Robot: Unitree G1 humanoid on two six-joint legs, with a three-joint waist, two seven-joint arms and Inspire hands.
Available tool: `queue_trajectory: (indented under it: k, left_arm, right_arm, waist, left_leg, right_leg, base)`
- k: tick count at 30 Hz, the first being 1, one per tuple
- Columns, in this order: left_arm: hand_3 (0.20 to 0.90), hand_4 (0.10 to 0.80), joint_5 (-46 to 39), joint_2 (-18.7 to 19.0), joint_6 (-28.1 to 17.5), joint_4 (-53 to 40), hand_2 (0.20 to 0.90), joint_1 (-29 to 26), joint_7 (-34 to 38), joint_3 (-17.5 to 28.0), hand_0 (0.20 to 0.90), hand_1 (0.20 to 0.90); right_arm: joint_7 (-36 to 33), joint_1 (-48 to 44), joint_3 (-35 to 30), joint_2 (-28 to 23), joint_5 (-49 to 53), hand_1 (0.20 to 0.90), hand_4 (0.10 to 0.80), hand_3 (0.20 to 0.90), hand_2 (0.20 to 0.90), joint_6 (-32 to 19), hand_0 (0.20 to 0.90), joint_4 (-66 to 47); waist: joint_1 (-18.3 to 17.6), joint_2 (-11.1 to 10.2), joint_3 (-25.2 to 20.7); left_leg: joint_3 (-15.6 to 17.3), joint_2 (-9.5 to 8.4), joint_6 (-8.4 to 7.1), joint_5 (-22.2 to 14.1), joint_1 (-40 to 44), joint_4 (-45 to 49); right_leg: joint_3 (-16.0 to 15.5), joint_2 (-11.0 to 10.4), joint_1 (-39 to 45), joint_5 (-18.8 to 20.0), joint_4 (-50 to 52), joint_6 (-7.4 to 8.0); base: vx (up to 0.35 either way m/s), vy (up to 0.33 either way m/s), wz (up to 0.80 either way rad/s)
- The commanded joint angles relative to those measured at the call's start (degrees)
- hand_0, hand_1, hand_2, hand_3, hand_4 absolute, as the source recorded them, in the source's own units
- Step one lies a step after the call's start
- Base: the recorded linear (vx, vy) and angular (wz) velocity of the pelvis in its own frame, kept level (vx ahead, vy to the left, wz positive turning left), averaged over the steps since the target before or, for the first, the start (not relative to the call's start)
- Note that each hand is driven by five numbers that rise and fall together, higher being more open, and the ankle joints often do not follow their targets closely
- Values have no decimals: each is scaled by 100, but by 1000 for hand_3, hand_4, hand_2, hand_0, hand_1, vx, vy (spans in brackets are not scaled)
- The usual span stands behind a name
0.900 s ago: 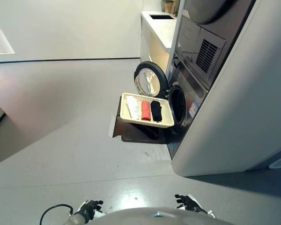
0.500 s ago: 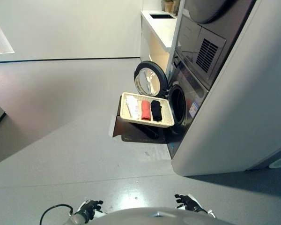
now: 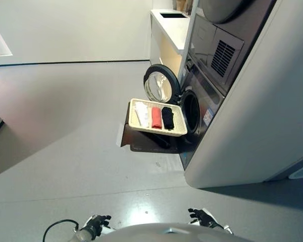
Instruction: Pick up the clothes and place them into the washing machine
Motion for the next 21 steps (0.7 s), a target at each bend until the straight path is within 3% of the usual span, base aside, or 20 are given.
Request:
queue_trajectory:
  k: [1, 6, 12, 16, 18, 21]
  left_arm:
    - [900, 800, 52, -41, -117, 291, 900, -329, 36, 65, 900, 900]
    - [900, 800, 4, -25, -115, 270, 900, -373, 53, 73, 900, 900]
    - [900, 800, -42, 81, -88, 180, 900, -506, 92, 79, 900, 900]
    - [900, 800, -6, 206, -50, 144, 900, -623, 105, 32, 900, 900]
    - [900, 800, -23, 250, -40, 160, 900, -630, 99, 42, 900, 900]
    - [900, 800, -34, 234, -44, 192, 900, -592, 106, 61, 900, 900]
  right_arm:
    - [92, -110, 335, -92, -191, 900, 800, 900, 900, 43, 900, -10]
    - [85, -161, 358, -84, -229, 900, 800, 900, 900, 54, 900, -56]
    - [53, -302, 341, -151, -249, 900, 800, 900, 900, 62, 900, -269]
    - [-4, -299, 260, -199, -262, 900, 800, 900, 900, 87, 900, -541]
    - [-10, -244, 185, -194, -210, 900, 800, 900, 900, 91, 900, -591]
    - [-62, -198, 59, -231, -217, 900, 800, 900, 900, 122, 900, -585]
  waist:
    - [33, -236, -9]
    - [39, -232, 38]
    - [48, -219, 203]
    - [-100, -189, 457]
    - [-149, -155, 515]
    - [-248, -146, 514]
  left_leg:
    - [-110, -165, -327, 23, -240, -17]
    - [-76, -207, -252, 0, -278, 13]
    - [-88, -272, -90, -92, -365, 186]
    - [-198, -301, 86, -299, -186, 434]
    - [-272, -248, 96, -388, -107, 518]
    - [-448, -265, 34, -637, 174, 555]
  right_leg:
    - [126, -154, 199, -203, 83, 372]
    - [178, -198, 88, -251, 276, 402]
    - [124, -212, -379, -481, 1352, 473]
    - [49, -305, -1045, 40, 3095, 514]
    - [5, -269, -1338, 32, 3302, 455]
    - [-122, -404, -1635, -55, 2574, 404]
  base:
    - [23, 40, -3]
    - [10, 47, -4]
    - [8, 81, -8]
    - [77, 109, -6]
    - [154, 39, 15]
    - [299, -32, 16]
